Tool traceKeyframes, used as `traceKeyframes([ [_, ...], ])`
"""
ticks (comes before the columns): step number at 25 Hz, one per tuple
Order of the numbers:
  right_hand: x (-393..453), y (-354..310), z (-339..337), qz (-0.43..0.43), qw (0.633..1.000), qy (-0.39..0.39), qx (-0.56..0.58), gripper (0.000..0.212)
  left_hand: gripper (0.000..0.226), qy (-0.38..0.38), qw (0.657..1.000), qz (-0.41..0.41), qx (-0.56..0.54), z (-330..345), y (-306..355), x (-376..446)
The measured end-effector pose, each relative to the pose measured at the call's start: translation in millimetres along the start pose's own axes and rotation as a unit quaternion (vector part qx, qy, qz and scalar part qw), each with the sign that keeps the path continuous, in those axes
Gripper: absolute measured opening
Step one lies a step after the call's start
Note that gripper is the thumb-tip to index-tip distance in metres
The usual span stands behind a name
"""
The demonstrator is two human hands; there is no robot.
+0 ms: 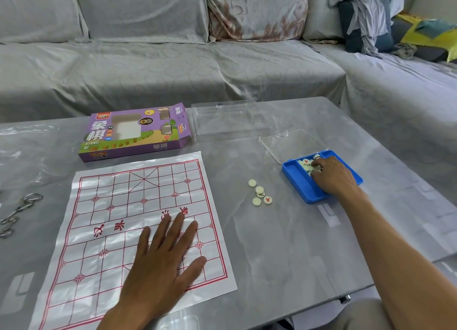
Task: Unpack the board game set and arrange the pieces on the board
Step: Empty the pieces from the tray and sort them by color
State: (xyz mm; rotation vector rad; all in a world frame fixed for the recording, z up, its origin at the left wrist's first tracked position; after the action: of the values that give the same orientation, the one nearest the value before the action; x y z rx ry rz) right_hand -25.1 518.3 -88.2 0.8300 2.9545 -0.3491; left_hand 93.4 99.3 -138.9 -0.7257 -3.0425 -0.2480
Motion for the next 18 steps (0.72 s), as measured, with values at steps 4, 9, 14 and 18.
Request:
traceKeyframes([
  [4,0.7,1.9,-3.1,-0.012,1.000,-0.023,-0.008,0.033,0.071,0.008,1.000,-0.002,-0.005,-0.9,1.0,0.2],
  [9,-0.8,1.3,0.2,-0.026,1.000,-0.005,0.016,0.035,0.071,0.005,1.000,-0.004,0.004,-1.8,1.2,0.6],
  [14,-1.8,3.1,-0.3,0.020,1.000,-0.009,0.022,0.043,0.069,0.005,1.000,-0.001,0.012,0.3,0.3,1.0],
  [18,-3.1,0.7,2.4,0.053,0.998,0.023,0.033,0.022,0.069,0.009,1.000,-0.006,0.012,2.5,0.4,1.0],
])
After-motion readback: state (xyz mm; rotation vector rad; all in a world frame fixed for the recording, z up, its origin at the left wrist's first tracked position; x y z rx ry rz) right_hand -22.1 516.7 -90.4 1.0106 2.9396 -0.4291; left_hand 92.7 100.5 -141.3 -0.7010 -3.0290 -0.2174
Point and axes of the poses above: each hand's wrist, its own x-axis towards the middle knuckle, its own z-axis out of the palm, y = z × x, the point moved 1 cm from there along x, towards the middle knuckle, and after that the axes turned 6 degrees about z, right-handed, at the moved point
